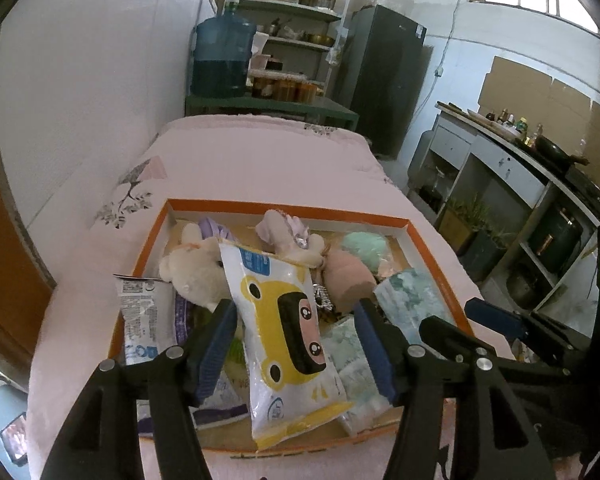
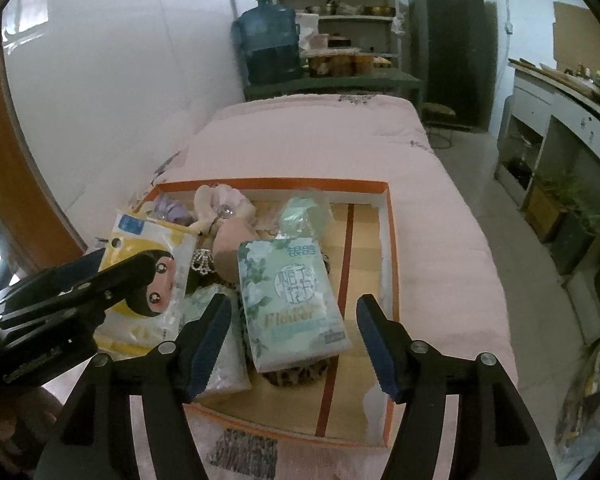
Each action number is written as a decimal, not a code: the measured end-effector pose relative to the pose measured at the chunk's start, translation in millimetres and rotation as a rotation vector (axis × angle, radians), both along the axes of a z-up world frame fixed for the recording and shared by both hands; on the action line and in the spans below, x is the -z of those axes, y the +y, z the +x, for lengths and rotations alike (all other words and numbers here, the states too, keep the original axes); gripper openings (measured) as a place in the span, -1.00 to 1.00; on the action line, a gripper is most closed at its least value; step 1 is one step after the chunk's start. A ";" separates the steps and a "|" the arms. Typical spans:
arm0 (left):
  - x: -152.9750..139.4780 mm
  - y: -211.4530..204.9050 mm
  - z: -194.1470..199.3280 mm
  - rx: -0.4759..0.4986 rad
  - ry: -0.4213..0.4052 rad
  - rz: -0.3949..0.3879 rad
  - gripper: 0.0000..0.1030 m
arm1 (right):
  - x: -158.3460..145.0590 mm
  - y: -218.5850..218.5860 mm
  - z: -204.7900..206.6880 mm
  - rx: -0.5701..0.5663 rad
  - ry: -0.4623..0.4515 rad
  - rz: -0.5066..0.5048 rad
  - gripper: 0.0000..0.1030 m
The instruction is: Organize soft objects
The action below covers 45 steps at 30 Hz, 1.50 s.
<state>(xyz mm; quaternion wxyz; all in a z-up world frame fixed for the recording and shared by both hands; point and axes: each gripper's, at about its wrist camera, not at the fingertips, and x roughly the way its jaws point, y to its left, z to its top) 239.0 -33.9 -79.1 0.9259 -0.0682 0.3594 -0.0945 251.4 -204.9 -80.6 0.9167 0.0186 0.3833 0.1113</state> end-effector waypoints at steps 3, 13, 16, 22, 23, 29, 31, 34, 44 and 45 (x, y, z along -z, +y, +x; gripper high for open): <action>-7.2 -0.2 -9.7 -0.004 -0.023 0.002 0.18 | -4.3 -1.1 -8.6 0.009 -0.008 0.005 0.30; -28.2 -2.1 -39.8 0.006 -0.075 0.013 0.18 | -15.2 -0.3 -32.0 0.022 -0.023 0.013 0.30; -32.8 -1.9 -48.9 0.005 -0.086 0.019 0.18 | -18.3 0.5 -39.4 0.023 -0.027 0.015 0.30; -40.5 -0.9 -67.4 -0.016 -0.102 0.039 0.18 | -26.4 2.6 -57.3 0.040 -0.046 0.016 0.30; -41.4 -0.1 -70.2 -0.027 -0.104 0.046 0.18 | -28.2 2.9 -60.6 0.047 -0.052 0.014 0.30; -47.9 5.2 -97.1 -0.115 -0.138 0.097 0.18 | -42.1 7.1 -90.2 0.093 -0.098 -0.001 0.30; -48.6 6.5 -105.7 -0.136 -0.131 0.107 0.18 | -47.1 8.1 -102.5 0.107 -0.111 -0.002 0.30; -50.6 7.9 -121.2 -0.188 -0.132 0.151 0.18 | -54.8 11.6 -120.5 0.126 -0.131 -0.010 0.30; -71.1 10.9 -181.5 -0.186 -0.167 0.155 0.18 | -81.2 25.3 -186.7 0.188 -0.187 -0.038 0.30; -72.1 10.5 -185.2 -0.179 -0.162 0.153 0.18 | -82.6 26.9 -192.6 0.193 -0.192 -0.040 0.30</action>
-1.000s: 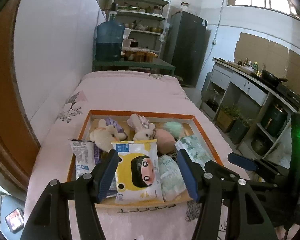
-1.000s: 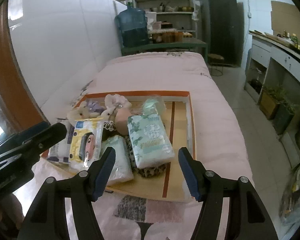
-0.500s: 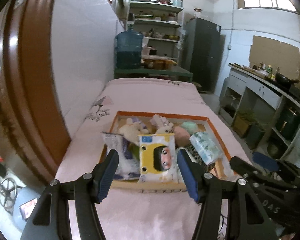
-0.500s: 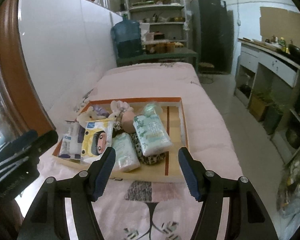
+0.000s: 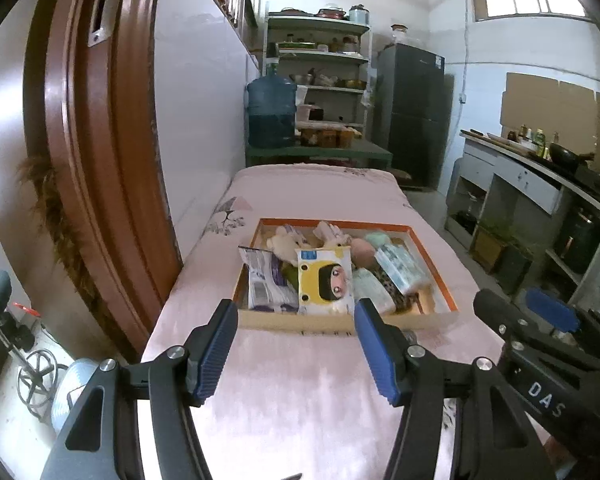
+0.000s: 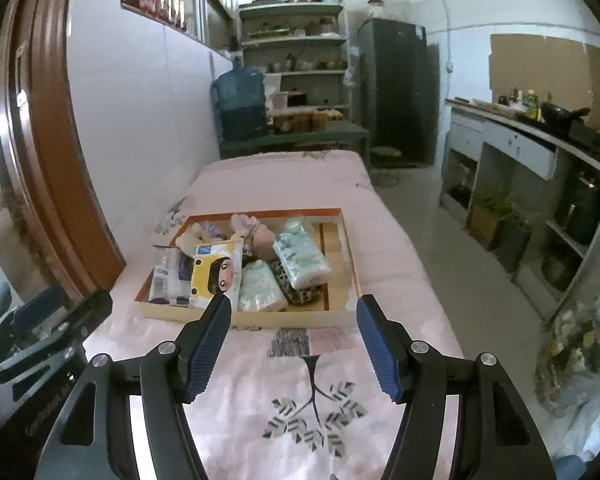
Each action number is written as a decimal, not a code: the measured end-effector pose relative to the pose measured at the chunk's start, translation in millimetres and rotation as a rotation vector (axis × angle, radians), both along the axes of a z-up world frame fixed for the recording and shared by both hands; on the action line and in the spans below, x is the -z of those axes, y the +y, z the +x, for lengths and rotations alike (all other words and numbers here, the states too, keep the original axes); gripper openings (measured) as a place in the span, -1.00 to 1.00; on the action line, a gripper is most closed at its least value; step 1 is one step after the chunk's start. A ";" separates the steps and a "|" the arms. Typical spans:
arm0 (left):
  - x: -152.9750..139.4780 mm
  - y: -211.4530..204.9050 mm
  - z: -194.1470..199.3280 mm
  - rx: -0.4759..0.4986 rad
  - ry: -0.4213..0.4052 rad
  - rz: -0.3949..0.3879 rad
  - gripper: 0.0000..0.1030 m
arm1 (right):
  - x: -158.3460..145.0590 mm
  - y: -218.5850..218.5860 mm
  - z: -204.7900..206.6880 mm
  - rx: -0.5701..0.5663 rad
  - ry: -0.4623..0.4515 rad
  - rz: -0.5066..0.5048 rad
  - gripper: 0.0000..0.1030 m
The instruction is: Organize soft objects
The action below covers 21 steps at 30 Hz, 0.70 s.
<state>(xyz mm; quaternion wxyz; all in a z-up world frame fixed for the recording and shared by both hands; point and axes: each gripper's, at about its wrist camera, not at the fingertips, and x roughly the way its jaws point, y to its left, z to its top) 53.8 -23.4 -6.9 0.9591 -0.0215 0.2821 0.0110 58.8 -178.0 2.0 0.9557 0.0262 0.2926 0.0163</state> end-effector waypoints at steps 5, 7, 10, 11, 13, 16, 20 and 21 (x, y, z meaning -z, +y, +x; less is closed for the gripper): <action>-5.6 0.9 -29.2 0.014 -0.005 -0.007 0.18 | -3.7 9.3 -26.9 0.007 -0.017 -0.025 0.30; -6.8 0.6 -39.0 0.008 -0.010 -0.001 0.18 | -3.7 12.4 -35.4 0.001 -0.018 -0.035 0.30; -9.3 1.6 -49.7 -0.011 -0.022 0.014 0.18 | -4.2 14.4 -43.9 0.005 -0.026 -0.039 0.30; -9.7 2.0 -51.0 -0.016 -0.022 0.017 0.18 | -4.9 15.1 -46.5 0.005 -0.029 -0.040 0.30; -10.2 3.0 -53.6 -0.022 -0.020 0.017 0.18 | -7.0 15.4 -49.6 0.006 -0.037 -0.042 0.30; -11.3 4.3 -56.2 -0.031 -0.026 0.019 0.18 | -10.4 17.0 -52.7 0.004 -0.051 -0.044 0.30; -11.0 7.9 -57.5 -0.040 -0.030 0.018 0.18 | -10.8 18.0 -53.1 -0.004 -0.048 -0.039 0.30; -10.7 8.2 -57.6 -0.041 -0.030 0.018 0.18 | -10.8 18.3 -53.0 -0.007 -0.047 -0.036 0.30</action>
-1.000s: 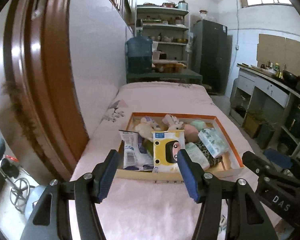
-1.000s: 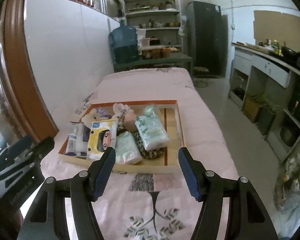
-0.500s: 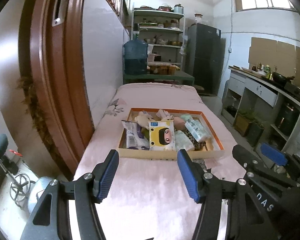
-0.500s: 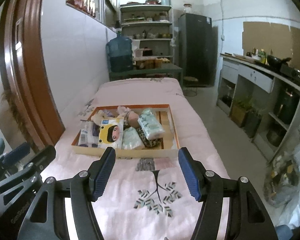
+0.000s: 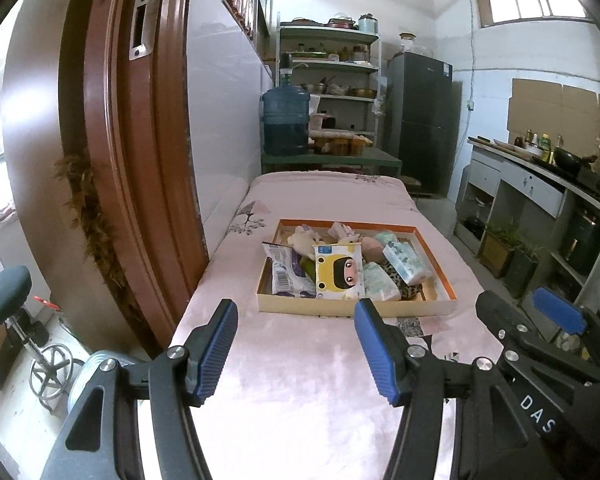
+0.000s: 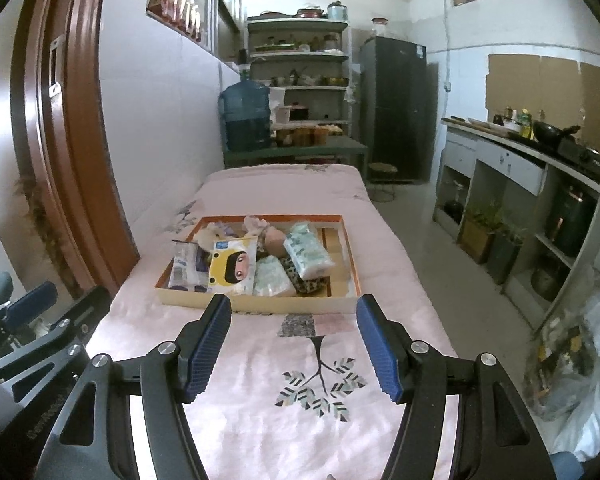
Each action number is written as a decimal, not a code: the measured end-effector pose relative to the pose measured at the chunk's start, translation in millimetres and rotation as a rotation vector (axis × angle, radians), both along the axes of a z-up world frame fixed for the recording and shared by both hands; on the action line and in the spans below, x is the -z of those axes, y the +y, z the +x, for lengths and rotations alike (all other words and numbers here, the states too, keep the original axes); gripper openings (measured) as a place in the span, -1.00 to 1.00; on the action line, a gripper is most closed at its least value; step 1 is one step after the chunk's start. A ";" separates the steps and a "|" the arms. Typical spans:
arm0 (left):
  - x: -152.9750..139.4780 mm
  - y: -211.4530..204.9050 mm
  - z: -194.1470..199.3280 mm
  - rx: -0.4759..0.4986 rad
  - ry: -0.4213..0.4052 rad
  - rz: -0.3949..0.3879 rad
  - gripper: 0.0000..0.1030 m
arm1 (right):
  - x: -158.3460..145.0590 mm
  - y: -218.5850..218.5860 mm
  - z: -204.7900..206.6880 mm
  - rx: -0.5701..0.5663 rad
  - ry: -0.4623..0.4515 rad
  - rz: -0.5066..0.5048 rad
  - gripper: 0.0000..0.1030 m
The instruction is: Organize soft objects
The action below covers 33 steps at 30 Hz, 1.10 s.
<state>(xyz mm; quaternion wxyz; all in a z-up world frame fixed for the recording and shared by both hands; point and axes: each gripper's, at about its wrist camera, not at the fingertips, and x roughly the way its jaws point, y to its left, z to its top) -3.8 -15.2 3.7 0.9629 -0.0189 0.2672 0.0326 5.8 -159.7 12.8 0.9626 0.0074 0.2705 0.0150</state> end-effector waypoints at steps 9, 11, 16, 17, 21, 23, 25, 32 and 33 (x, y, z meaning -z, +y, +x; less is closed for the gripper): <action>1.3 1.1 0.5 -0.001 0.001 -0.002 0.18 | -0.4 1.7 0.3 -0.005 0.004 0.001 0.30; 2.6 1.6 0.2 -0.002 0.003 -0.002 0.18 | -0.4 2.0 0.3 -0.006 0.005 0.002 0.30; 2.6 1.8 0.6 -0.002 0.003 -0.001 0.18 | 0.6 3.7 1.9 -0.008 0.013 0.006 0.30; 3.1 2.0 0.7 -0.002 0.004 -0.001 0.18 | 0.5 3.7 1.9 -0.008 0.013 0.005 0.30; 2.5 1.9 0.7 -0.003 0.003 -0.002 0.18 | 0.5 4.2 1.7 -0.008 0.012 0.005 0.30; 2.9 2.1 0.9 -0.001 0.003 -0.003 0.18 | 0.7 3.7 1.9 -0.010 0.013 0.005 0.30; 2.3 2.0 0.9 -0.001 0.003 -0.002 0.18 | 0.7 3.2 2.3 -0.011 0.013 0.006 0.30; 2.4 2.1 0.9 -0.001 0.004 -0.002 0.18 | 1.0 3.7 3.1 -0.012 0.014 0.006 0.30; 2.5 2.2 0.9 0.000 0.004 -0.002 0.18 | 1.1 4.0 3.6 -0.013 0.015 0.007 0.30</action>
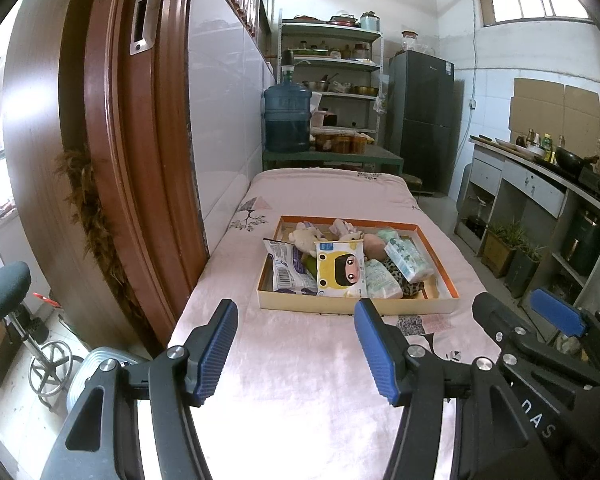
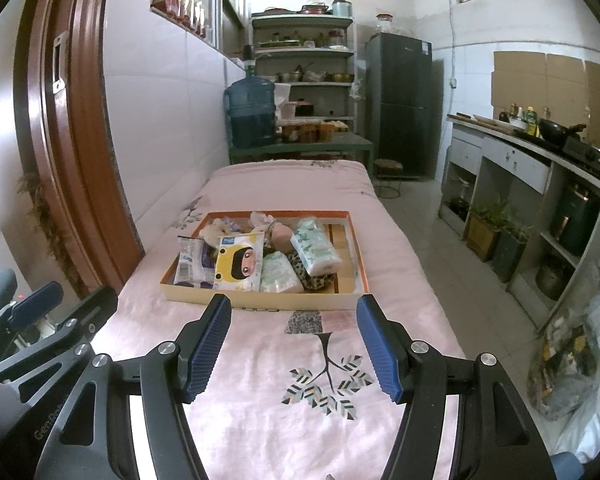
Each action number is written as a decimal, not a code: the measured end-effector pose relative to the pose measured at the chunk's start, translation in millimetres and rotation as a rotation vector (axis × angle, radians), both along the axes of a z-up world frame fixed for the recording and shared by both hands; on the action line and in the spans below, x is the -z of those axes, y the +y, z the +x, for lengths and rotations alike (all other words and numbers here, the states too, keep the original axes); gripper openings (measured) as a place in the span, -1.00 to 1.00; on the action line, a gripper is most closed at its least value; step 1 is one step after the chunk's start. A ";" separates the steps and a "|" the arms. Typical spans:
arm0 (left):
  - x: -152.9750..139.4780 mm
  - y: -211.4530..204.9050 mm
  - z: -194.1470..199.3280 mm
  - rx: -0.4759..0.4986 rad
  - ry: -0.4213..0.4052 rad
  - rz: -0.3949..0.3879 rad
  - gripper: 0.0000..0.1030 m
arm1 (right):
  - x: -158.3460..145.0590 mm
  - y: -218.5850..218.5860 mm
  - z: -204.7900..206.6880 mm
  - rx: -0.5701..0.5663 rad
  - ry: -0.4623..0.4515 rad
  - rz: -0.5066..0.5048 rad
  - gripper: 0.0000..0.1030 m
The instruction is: Organize soft objects
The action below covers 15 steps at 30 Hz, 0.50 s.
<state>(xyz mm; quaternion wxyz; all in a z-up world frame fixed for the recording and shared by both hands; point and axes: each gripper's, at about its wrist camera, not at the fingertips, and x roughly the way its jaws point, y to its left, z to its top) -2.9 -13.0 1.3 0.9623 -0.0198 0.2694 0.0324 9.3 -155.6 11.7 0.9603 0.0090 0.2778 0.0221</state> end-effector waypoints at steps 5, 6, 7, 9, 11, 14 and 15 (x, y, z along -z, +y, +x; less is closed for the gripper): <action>-0.6 0.0 0.0 -0.002 0.000 0.000 0.18 | 0.1 1.3 0.5 -0.001 0.000 -0.001 0.30; -0.6 0.1 -0.1 -0.002 0.000 -0.001 0.18 | -0.1 0.7 1.5 -0.002 0.000 0.000 0.30; -0.5 0.0 -0.1 -0.002 0.001 -0.001 0.18 | 0.0 0.8 1.5 -0.002 0.001 0.001 0.30; -0.4 0.1 -0.3 -0.001 0.001 -0.001 0.18 | 0.9 1.9 2.5 -0.003 0.003 0.002 0.30; -1.1 0.1 -0.1 -0.002 0.000 -0.001 0.18 | 1.1 2.8 3.0 -0.004 0.003 0.003 0.30; -1.2 -0.1 0.0 -0.001 0.001 -0.001 0.18 | 1.0 2.4 2.9 -0.004 0.002 0.002 0.30; -1.1 -0.1 0.0 -0.001 0.001 -0.001 0.18 | 1.3 2.8 3.2 -0.004 0.002 0.003 0.30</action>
